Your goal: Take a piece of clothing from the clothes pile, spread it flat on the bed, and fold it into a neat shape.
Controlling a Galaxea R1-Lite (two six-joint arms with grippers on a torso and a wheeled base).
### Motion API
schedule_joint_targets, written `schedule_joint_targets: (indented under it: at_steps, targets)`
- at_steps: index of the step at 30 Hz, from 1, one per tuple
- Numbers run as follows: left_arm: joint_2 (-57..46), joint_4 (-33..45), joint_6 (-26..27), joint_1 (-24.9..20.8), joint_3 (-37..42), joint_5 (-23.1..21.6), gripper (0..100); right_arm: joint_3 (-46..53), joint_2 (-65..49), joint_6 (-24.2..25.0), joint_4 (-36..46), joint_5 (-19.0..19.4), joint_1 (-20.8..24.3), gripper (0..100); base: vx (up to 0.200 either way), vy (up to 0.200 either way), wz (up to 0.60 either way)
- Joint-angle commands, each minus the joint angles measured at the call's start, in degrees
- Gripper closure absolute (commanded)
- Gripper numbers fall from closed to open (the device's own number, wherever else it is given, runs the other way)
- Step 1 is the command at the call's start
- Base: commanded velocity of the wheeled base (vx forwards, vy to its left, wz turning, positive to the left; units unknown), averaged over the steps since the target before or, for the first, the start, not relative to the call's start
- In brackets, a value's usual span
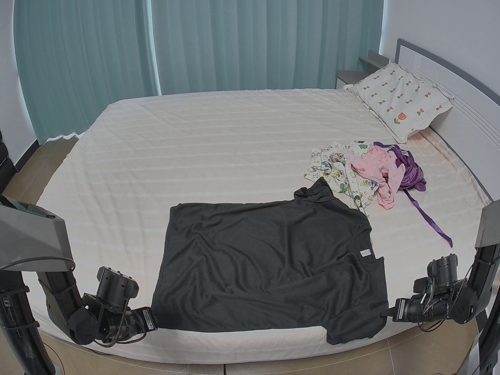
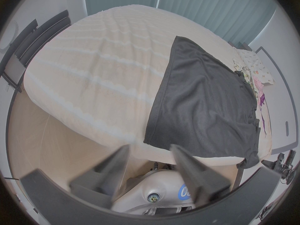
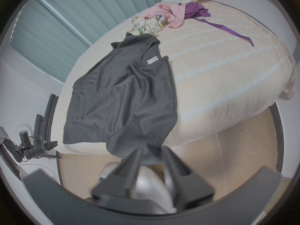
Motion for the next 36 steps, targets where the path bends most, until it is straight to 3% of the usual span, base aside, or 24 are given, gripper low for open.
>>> schedule_joint_targets:
  at_steps: [1,7,15,18,30,36]
  targets:
    - [0.5,0.6,0.1,-0.1,-0.3,0.0,0,-0.2,3.6,-1.0,-0.3,-1.0,-0.2,0,0.000,0.000,0.00]
    - [-2.1,0.1,-0.1,0.4,-1.1,-0.1,0,-0.3,3.7,-0.2,-5.3,-1.4,-0.4,0,0.000,0.000,0.00]
    - [-4.2,-2.4,-2.8,2.4,-3.5,-1.6,0,-1.7,4.2,6.7,-10.4,-1.3,-0.4,0,0.000,0.000,0.00]
    - [-3.8,-2.8,-3.9,2.7,-4.6,-2.0,0,-1.5,4.6,6.6,-10.4,-1.3,-0.3,0,0.000,0.000,0.00]
    - [-3.8,-2.4,-4.9,2.8,-4.5,-2.0,0,-0.9,4.4,6.5,-10.4,-1.3,0.0,0,0.200,0.000,0.00]
    - [-3.8,-2.5,-5.2,2.8,-5.0,-2.1,0,-0.8,4.4,6.2,-10.4,-1.4,0.1,0,0.000,0.000,0.00]
